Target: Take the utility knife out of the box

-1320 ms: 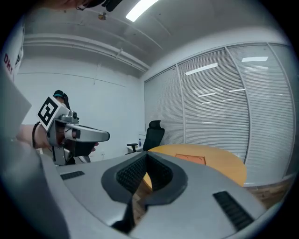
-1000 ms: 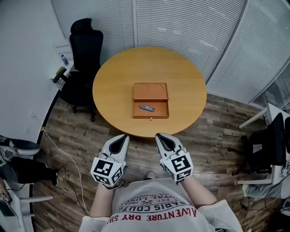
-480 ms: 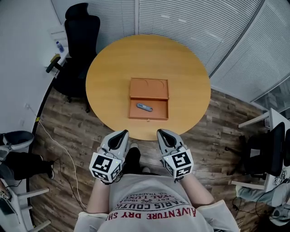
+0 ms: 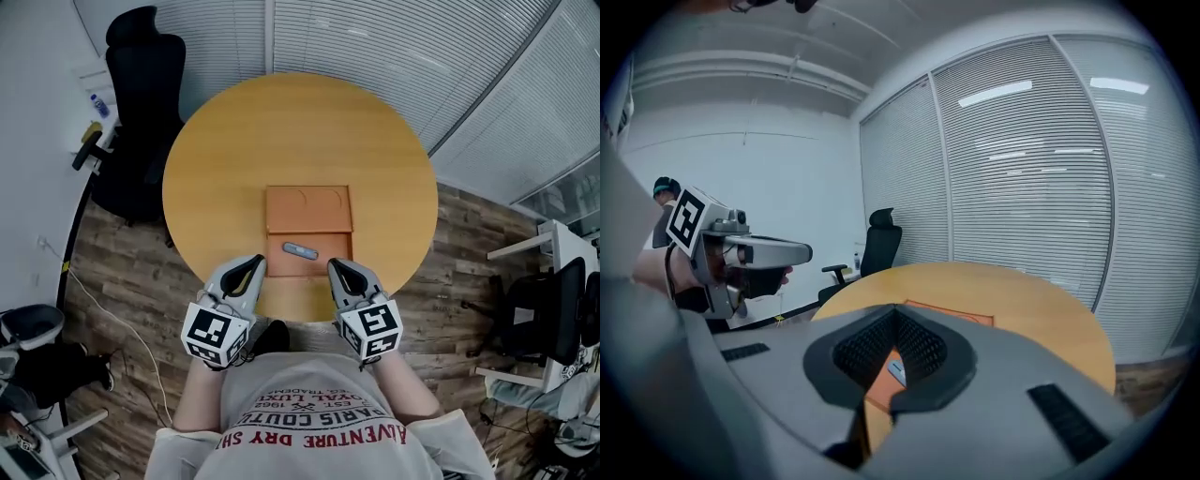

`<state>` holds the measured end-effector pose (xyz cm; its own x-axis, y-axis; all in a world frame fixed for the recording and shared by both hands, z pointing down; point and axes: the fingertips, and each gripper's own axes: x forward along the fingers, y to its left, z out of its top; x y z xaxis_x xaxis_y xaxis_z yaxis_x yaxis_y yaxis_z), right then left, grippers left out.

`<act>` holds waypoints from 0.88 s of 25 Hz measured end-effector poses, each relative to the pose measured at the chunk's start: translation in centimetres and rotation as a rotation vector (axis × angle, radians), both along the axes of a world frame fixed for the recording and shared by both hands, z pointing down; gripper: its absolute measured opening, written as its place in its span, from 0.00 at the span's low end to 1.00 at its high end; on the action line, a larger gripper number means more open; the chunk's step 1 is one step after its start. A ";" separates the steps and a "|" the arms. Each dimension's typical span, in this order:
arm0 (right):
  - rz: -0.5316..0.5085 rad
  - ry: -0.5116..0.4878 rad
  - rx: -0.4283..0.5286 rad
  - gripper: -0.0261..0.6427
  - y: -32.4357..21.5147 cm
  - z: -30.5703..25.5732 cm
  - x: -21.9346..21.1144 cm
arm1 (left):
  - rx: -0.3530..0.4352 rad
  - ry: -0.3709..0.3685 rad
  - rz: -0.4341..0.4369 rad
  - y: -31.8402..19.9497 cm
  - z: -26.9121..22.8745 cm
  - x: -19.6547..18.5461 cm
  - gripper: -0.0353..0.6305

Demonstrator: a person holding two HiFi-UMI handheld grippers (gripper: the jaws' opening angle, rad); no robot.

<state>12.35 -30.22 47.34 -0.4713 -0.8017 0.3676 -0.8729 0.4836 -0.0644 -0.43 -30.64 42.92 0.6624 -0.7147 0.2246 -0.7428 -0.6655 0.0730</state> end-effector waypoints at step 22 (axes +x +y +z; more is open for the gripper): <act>-0.090 0.169 -0.365 0.05 -7.2 11.8 -5.2 | -0.034 -0.006 0.110 -8.9 3.9 -3.8 0.07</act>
<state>7.19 -37.47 59.16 -0.4417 -0.5629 0.6986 -0.8414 0.5301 -0.1048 -4.20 -39.56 46.87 0.7348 -0.6299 0.2518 -0.6661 -0.7401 0.0923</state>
